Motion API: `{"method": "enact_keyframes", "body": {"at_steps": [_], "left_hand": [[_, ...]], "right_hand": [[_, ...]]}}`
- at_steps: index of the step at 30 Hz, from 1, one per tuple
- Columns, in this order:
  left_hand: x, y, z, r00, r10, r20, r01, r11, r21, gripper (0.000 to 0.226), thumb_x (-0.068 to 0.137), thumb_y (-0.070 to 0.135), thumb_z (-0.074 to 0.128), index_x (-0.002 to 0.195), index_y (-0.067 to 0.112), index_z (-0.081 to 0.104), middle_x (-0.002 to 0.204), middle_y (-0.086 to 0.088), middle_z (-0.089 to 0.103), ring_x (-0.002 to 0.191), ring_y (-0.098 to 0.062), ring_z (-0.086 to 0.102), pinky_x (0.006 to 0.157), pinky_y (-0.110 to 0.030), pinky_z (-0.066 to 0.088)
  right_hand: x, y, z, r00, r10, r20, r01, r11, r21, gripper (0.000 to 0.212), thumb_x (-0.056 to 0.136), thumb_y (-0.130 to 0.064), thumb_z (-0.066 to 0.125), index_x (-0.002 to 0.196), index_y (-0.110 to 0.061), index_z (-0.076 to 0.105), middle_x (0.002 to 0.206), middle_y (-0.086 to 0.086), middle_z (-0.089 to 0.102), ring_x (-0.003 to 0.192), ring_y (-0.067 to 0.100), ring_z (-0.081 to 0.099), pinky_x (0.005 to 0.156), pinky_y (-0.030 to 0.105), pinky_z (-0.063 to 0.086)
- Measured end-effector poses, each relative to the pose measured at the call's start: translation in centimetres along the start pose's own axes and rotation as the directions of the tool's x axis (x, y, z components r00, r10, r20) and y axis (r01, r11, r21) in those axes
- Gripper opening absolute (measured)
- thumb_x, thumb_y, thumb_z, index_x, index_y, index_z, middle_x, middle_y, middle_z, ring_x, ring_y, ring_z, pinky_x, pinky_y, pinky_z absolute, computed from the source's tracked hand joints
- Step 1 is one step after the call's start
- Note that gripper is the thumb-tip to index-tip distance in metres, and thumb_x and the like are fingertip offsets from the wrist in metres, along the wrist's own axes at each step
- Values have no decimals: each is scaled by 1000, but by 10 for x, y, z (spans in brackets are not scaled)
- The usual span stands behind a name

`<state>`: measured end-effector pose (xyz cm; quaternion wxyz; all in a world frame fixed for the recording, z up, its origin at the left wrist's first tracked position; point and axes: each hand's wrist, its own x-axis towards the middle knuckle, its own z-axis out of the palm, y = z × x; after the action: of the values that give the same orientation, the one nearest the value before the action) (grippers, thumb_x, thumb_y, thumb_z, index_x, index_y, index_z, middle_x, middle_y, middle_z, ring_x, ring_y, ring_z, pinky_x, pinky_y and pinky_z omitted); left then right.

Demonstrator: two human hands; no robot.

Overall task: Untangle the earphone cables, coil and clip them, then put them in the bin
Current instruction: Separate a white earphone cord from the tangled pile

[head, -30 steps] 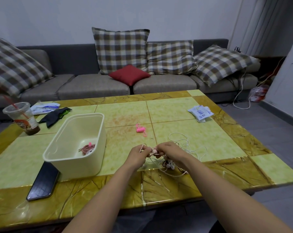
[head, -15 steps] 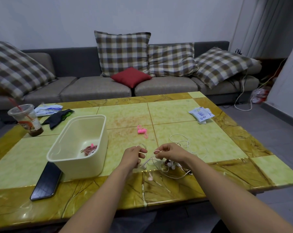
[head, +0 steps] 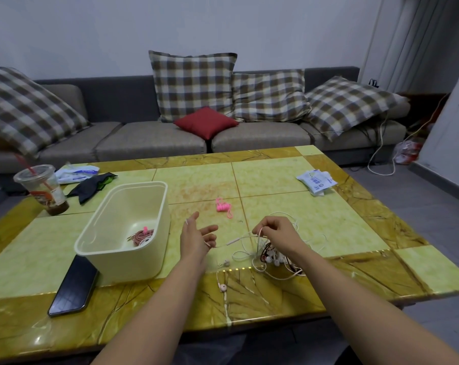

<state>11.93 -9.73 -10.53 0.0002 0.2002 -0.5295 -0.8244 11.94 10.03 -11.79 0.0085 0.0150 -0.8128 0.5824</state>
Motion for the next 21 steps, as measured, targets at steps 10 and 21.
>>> {"method": "enact_keyframes", "body": {"at_steps": [10, 21], "left_hand": [[14, -5, -21, 983, 34, -180, 51, 893, 447, 45, 103, 35, 19, 124, 12, 52, 84, -20, 55, 60, -31, 52, 44, -29, 37], [-14, -2, 1, 946, 167, -278, -8, 869, 495, 69, 92, 16, 59, 142, 0, 13, 141, -12, 39, 124, -36, 46, 100, -43, 41]], "right_hand": [[-9, -7, 10, 941, 166, 296, -57, 937, -345, 37, 90, -28, 65, 57, -12, 66, 60, 0, 68, 45, 7, 51, 45, 19, 40], [-7, -11, 12, 966, -13, 258, 80, 965, -250, 60, 77, 15, 42, 122, -18, 66, 108, -5, 72, 93, 6, 60, 73, 11, 48]]}}
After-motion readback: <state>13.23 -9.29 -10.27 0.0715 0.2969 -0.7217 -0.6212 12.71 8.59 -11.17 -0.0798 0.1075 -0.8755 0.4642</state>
